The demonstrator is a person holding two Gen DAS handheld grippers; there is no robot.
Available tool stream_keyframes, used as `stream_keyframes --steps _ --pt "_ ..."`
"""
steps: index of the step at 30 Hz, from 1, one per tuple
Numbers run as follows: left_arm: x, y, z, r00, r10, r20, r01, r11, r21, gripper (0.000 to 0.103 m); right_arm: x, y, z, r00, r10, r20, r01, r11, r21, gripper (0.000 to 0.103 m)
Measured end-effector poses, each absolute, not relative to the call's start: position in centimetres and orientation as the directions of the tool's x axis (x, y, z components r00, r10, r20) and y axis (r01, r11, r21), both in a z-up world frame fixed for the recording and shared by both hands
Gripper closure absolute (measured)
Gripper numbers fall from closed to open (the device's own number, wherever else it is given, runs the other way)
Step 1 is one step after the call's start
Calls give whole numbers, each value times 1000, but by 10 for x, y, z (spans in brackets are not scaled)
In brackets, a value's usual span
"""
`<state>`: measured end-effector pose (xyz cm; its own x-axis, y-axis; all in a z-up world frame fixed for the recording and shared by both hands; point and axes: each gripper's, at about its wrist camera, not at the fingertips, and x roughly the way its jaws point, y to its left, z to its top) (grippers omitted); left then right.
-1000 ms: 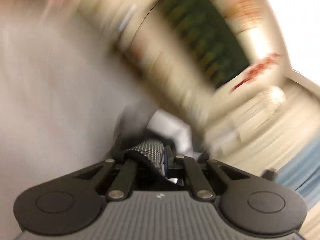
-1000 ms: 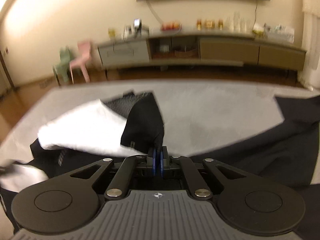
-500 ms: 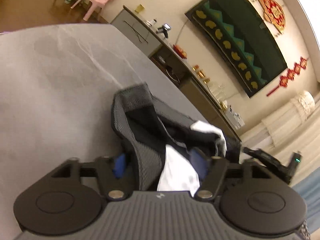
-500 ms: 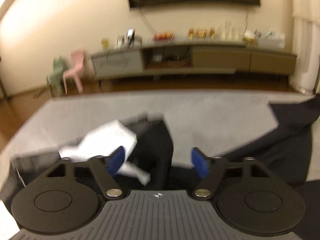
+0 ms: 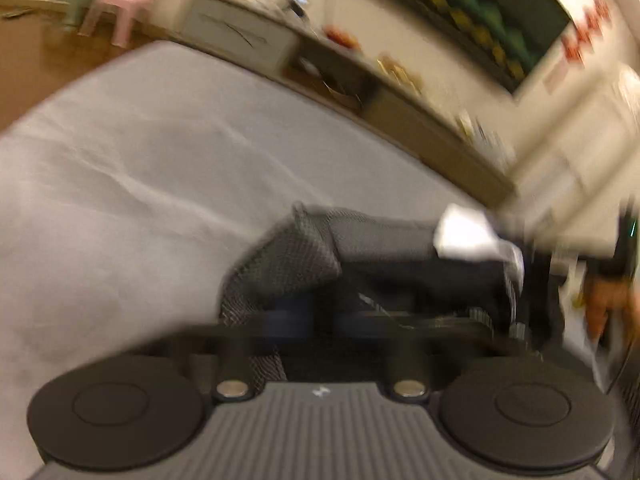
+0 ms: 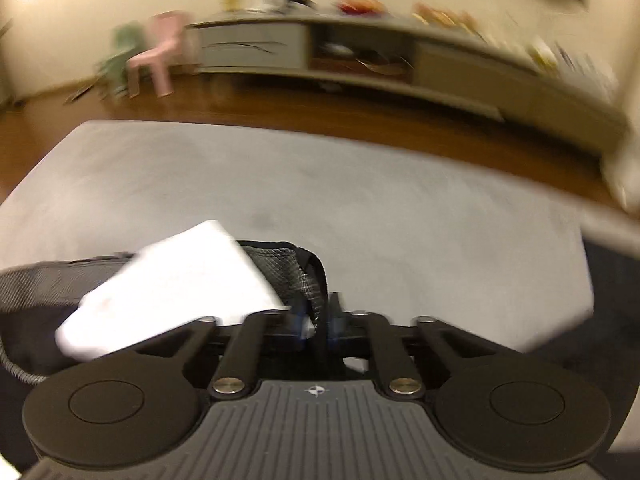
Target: Fold clothes
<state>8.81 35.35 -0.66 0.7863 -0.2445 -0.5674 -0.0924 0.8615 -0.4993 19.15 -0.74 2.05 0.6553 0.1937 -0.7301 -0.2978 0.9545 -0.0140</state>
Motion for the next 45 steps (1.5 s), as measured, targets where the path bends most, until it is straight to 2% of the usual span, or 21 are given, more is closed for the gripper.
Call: stream_keyframes --steps 3,6,8,10,11,13,14,15,17,20,22,26,28,29,30,33,35,38,41,43,45 --pt "53 392 5 899 -104 -426 -197 772 -604 103 182 35 90 782 268 -563 -399 909 -122 98" --pt "21 426 -1 908 28 -417 -340 633 -696 103 192 89 155 836 395 -381 -474 870 -139 98" --pt "24 429 -11 875 1 -484 -377 629 -680 103 214 134 166 821 450 -351 -520 844 -134 97" --pt "22 418 -11 860 -27 -509 -364 666 -651 97 240 178 152 770 485 -415 -574 811 -115 84" --pt "20 409 -7 863 -50 -503 -323 711 -625 86 253 196 139 730 479 -488 -591 801 -98 55" --pt "13 385 7 871 -93 -482 -209 817 -537 58 257 196 125 714 472 -518 -559 829 -15 46" --pt "6 369 14 876 -128 -465 -133 863 -488 31 252 182 122 716 478 -508 -536 843 38 43" --pt "-1 353 21 878 -167 -449 -51 899 -435 10 243 160 119 718 494 -490 -519 849 95 32" --pt "-10 318 27 847 -298 -441 146 927 -347 0 214 102 112 744 492 -453 -476 865 158 21" --pt "-20 261 25 777 -408 -479 369 912 -178 0 160 -11 88 797 403 -450 -349 915 203 17" --pt "-24 224 16 735 -439 -517 469 880 -80 0 120 -89 62 814 296 -500 -188 948 255 17" --pt "-20 170 -16 685 -417 -597 561 825 68 1 32 -217 5 793 125 -596 125 925 360 17" --pt "-9 159 -27 672 -375 -639 549 831 90 32 -11 -252 -22 767 87 -635 200 909 366 17" --pt "-3 154 -33 664 -353 -659 544 833 101 78 -27 -262 -33 754 70 -654 221 909 353 17" --pt "3 148 -38 656 -331 -679 538 835 112 95 -40 -271 -42 743 54 -667 239 909 340 17" --pt "16 191 -11 731 -267 -628 351 936 11 97 -63 -292 -56 739 33 -673 271 900 342 17" --pt "20 257 13 774 -229 -590 139 971 -195 97 -80 -307 -55 750 16 -661 280 898 340 17" --pt "15 364 26 794 -210 -571 -140 850 -507 97 -92 -330 -56 762 -33 -647 313 894 322 16" --pt "8 405 14 750 -181 -636 -257 806 -533 91 -109 -357 -59 772 -67 -632 349 876 333 16" --pt "1 408 12 740 -187 -646 -271 796 -542 75 -117 -371 -60 779 -101 -619 370 871 324 16" --pt "-2 399 13 738 -189 -648 -245 820 -517 38 -124 -385 -62 781 -153 -605 397 870 293 14"
